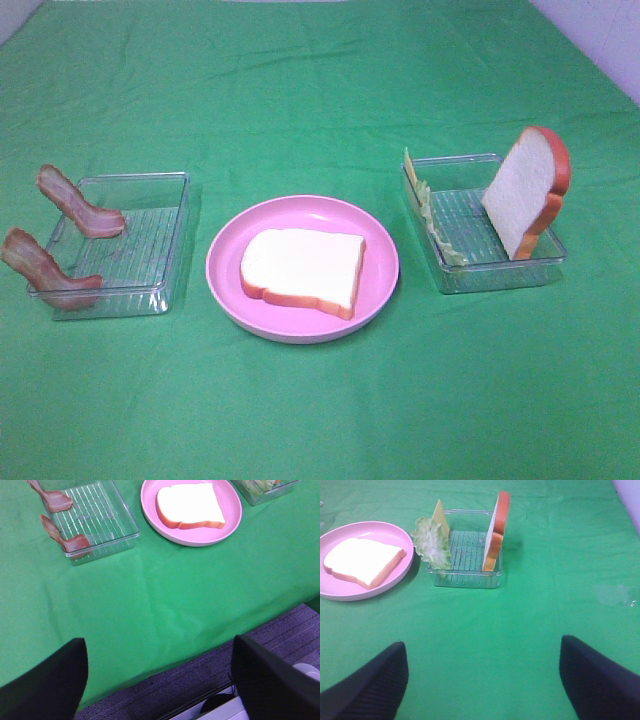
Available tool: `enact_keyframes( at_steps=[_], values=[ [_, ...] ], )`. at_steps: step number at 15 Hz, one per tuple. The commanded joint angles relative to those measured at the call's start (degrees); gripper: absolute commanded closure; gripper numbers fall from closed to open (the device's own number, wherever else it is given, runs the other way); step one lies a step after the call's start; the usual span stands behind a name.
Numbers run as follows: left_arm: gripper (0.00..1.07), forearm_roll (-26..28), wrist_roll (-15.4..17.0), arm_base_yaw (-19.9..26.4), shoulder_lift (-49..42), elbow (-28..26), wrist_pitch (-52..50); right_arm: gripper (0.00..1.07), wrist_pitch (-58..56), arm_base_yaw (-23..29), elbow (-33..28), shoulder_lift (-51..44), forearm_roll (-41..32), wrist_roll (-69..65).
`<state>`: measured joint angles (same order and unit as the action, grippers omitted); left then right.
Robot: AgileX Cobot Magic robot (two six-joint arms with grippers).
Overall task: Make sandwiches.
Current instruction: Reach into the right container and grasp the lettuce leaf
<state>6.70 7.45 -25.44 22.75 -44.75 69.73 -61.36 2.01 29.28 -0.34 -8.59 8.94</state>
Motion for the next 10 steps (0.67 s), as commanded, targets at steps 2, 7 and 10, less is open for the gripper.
enact_keyframes(
  at_steps=[2,7,10],
  values=[
    [0.31,-0.2,-5.2,-0.3,-10.9,7.9,1.9,0.29,0.5,-0.3,-0.3,-0.8,0.1,-0.2],
    [0.31,-0.1,-10.1,-0.3,-17.9,13.7,-5.3,0.29,0.5,-0.3,-0.3,-0.8,0.1,-0.2],
    [0.31,-0.5,-10.1,-0.2,-18.2,16.2,-9.9,0.29,0.5,-0.3,-0.3,-0.2,0.6,-0.2]
  ],
)
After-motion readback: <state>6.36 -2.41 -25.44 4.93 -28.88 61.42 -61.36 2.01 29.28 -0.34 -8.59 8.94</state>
